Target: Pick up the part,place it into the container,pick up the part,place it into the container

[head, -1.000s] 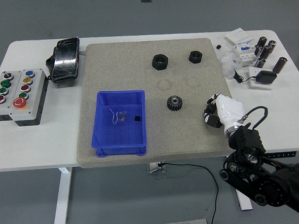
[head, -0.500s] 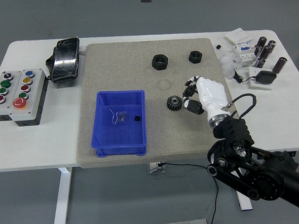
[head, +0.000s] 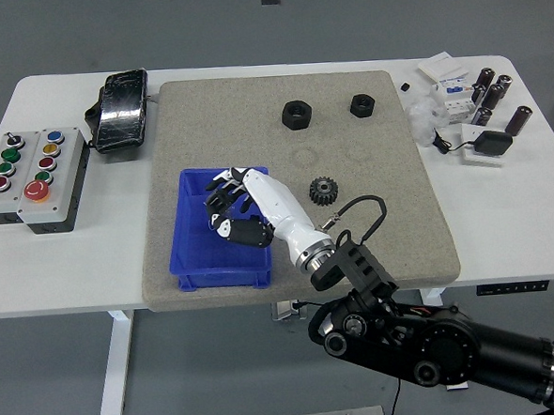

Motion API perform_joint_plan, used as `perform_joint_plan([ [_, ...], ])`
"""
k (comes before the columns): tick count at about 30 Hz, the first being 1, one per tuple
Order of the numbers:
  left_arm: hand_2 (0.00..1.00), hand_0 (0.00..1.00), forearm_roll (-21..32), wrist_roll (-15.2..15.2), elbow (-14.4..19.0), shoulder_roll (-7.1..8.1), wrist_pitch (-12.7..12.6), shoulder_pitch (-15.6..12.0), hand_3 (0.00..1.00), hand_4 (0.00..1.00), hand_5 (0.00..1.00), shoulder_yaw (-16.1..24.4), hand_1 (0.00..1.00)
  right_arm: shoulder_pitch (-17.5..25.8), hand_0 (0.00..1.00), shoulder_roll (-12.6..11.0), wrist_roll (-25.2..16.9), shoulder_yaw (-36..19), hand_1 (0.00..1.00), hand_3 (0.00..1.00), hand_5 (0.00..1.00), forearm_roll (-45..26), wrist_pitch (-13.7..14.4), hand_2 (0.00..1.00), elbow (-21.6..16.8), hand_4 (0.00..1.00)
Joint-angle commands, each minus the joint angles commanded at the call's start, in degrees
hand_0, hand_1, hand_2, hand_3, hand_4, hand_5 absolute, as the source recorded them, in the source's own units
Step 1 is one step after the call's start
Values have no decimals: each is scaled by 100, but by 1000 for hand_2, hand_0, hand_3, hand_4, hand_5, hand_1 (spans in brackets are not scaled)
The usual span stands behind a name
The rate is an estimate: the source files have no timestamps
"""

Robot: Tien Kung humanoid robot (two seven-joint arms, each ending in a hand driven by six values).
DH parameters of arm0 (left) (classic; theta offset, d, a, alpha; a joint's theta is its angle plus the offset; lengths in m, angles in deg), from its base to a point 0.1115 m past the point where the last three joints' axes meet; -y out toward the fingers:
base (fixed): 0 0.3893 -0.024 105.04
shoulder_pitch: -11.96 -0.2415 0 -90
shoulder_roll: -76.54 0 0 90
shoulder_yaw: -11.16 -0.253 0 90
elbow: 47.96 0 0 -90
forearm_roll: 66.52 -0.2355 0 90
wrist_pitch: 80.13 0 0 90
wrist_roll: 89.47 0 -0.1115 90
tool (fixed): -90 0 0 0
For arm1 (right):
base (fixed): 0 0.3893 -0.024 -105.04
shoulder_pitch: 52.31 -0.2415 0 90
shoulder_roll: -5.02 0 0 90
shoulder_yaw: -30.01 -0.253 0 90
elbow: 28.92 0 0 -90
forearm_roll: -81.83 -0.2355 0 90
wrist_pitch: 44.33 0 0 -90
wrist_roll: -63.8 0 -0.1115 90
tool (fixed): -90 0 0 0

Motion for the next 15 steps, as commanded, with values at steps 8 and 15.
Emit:
perform_joint_plan([
  [8,684,717,8,80,0,1,-9,23,769,810,890,-22,686,-12,511,15,115,67,617,692,114,-360,-177,625,50,523],
  [15,681,713,-7,109,0,1,-11,29,765,806,886,-17,677,-17,547,14,109,59,644,760,27,-359,-251,650,23,708],
])
